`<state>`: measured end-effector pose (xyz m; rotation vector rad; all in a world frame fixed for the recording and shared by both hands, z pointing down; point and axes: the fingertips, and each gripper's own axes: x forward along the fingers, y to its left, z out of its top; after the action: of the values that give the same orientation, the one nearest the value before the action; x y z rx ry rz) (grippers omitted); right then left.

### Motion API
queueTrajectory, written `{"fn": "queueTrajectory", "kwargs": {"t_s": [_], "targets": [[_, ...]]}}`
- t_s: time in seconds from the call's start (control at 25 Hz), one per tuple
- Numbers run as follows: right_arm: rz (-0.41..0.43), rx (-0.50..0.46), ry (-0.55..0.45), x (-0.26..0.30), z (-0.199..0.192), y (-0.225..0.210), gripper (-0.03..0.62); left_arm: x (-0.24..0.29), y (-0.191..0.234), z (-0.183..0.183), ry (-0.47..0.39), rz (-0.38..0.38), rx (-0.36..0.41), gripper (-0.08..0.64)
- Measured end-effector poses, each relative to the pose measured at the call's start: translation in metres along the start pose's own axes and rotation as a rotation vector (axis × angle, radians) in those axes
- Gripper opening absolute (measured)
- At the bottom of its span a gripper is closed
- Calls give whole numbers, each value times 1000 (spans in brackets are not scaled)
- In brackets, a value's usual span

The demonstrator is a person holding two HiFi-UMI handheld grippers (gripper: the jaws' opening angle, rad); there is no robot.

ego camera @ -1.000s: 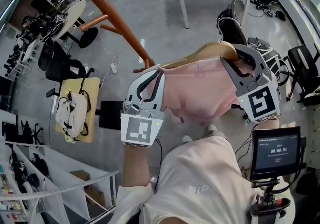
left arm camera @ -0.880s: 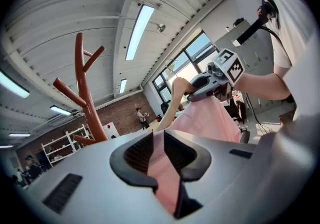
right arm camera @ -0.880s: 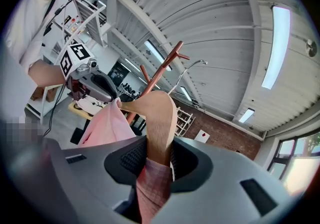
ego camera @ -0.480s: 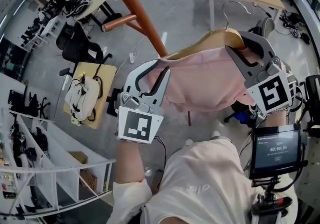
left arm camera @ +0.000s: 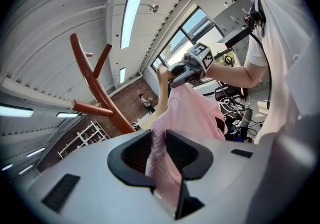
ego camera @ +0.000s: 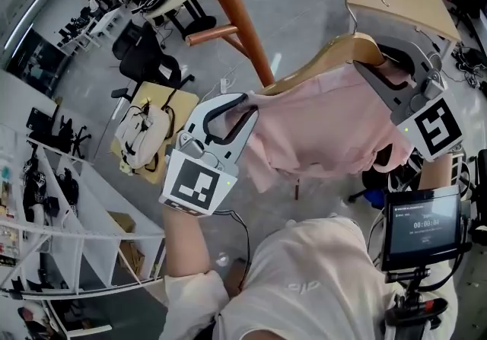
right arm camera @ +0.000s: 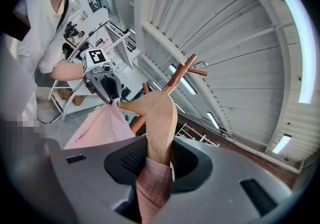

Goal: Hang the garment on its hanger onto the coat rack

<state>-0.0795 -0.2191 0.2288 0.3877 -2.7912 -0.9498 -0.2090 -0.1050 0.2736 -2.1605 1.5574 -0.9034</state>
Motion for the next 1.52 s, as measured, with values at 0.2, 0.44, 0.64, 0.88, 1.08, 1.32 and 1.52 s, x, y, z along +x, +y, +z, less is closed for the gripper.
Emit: {"fn": "queueTrajectory", "kwargs": {"t_s": [0.2, 0.44, 0.64, 0.88, 1.08, 1.32, 1.52], "targets": [[108, -21, -56, 15, 12, -11, 126, -11, 4, 6, 65, -88, -13, 83], [203, -53, -106, 37, 33, -18, 126, -21, 16, 10, 127, -97, -78, 83], [307, -69, -178, 51, 45, -30, 126, -25, 19, 23, 213, -61, -80, 83], [421, -118, -319, 64, 63, -67, 126, -22, 33, 61, 239, -9, -105, 83], [545, -133, -431, 95, 71, -88, 126, -16, 45, 77, 256, 19, -120, 83], [671, -138, -550, 105, 91, -97, 126, -24, 43, 107, 237, 31, -176, 88], [775, -142, -616, 108, 111, -102, 126, -30, 41, 135, 231, 74, -191, 98]]}}
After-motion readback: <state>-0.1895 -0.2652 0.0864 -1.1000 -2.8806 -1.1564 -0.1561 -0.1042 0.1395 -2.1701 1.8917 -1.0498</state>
